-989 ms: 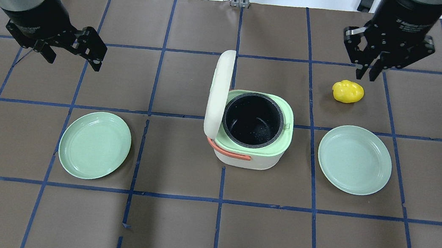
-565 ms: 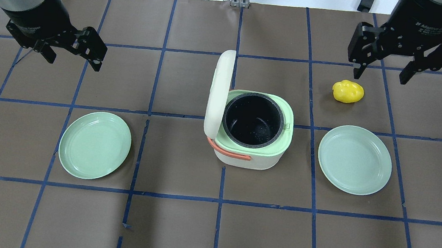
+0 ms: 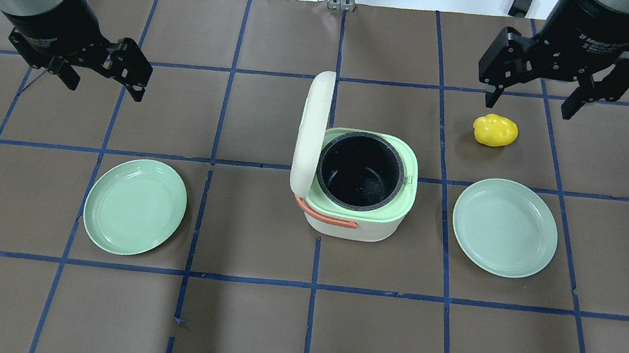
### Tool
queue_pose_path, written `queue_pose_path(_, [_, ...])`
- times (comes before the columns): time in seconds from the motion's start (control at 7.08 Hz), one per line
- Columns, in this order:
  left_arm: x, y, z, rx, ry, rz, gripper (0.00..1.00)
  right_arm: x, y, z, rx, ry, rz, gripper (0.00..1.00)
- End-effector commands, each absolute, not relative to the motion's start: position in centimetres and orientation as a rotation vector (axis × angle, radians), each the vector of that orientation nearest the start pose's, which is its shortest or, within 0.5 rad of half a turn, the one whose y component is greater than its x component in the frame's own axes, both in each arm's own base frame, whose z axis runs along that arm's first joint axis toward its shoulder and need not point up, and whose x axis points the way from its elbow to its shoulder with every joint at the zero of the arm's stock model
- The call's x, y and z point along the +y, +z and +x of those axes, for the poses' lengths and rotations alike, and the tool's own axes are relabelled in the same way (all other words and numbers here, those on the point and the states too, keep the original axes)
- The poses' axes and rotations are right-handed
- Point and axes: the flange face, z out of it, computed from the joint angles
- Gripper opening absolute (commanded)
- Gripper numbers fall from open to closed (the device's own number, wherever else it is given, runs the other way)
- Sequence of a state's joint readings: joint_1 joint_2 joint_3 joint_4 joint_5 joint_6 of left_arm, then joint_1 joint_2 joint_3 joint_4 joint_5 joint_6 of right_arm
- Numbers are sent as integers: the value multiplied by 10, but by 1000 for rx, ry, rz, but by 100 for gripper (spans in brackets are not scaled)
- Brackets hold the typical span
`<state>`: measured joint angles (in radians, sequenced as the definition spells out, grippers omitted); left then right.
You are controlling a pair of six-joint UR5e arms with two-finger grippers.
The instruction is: Press rice cooker button
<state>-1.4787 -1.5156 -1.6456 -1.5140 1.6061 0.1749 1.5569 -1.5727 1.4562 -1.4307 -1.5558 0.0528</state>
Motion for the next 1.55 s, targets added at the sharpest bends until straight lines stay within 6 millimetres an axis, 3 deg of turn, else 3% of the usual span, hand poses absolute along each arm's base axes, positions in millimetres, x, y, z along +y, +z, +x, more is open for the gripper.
queue_pose_path(0.0, [-482,484,-86,3098,-52,127,100,-487,530,127,3135,43,111,100])
queue_pose_path(0.57, [-482,484,-86,3098,-52,127,100,-489,523,119,3128,61,223,100])
queue_pose_path(1.41, [-482,483,-86,3099,-49,127,100,-490,523,119,3125,51,209,100])
